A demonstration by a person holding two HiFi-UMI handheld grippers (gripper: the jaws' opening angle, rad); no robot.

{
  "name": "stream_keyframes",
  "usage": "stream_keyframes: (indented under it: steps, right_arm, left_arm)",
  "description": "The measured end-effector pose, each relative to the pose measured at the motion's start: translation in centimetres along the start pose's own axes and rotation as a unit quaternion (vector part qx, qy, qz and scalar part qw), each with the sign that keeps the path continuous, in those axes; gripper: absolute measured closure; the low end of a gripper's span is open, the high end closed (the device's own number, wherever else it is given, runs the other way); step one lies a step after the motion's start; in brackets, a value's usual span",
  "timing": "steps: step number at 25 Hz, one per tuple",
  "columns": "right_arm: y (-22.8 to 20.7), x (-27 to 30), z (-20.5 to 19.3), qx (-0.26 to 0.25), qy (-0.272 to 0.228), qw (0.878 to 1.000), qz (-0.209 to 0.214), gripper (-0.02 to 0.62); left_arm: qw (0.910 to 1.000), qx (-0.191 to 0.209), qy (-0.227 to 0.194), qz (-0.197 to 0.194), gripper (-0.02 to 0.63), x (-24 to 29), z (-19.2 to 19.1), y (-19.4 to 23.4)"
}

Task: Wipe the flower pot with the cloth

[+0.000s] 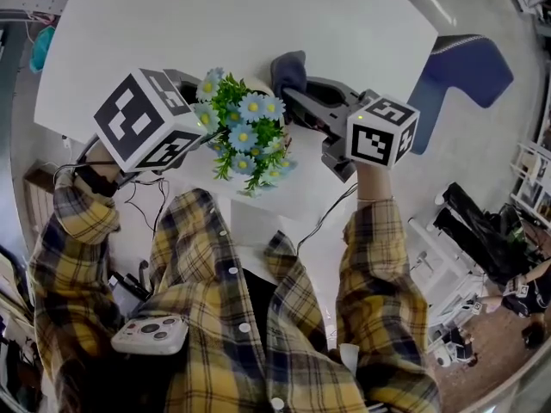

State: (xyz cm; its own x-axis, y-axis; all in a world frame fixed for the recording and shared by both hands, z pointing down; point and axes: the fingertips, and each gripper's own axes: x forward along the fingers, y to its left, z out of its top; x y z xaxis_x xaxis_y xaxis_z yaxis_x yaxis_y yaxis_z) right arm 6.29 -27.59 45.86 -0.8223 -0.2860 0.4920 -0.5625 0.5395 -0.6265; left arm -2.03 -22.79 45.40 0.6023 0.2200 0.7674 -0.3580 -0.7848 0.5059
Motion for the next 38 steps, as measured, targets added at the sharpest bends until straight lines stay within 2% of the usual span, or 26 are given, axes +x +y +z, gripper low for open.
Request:
stream_keyframes:
  steps: [9, 18, 28, 33, 38]
  right_arm:
    - [0.5, -0.3, 0.1, 0.024, -0.029, 0.999, -0.007, 0.532]
    - [2.1, -1.5, -2.9, 0.052, -0.051, 0.997, -0.016, 0.532]
    - [5.3, -3.4, -6.8, 0.076, -0.068, 0.994, -0.036, 0.532]
    - [5.7, -3.5, -7.7, 0.098, -0.084, 0.991, -0.043, 0.532]
    - [5.6, -3.7, -7.4, 0.106, -0.101, 0.988, -0.049, 0.532]
  left_arm:
    - [0.9982, 0.052, 0.032, -0.002, 0.422, -0.1, 0.3, -0.1]
    - [0.9984, 0.053, 0.007, 0.021, 0.449, 0.0, 2.0, 0.7]
    - [0.9949, 0.097, 0.004, 0.027, 0.496, 1.4, 3.6, -1.5]
    - [0.9927, 0.119, 0.011, 0.017, 0.506, 2.2, 4.6, -1.9]
    - [0.9933, 0.113, 0.012, 0.02, 0.505, 1.7, 4.6, -1.5]
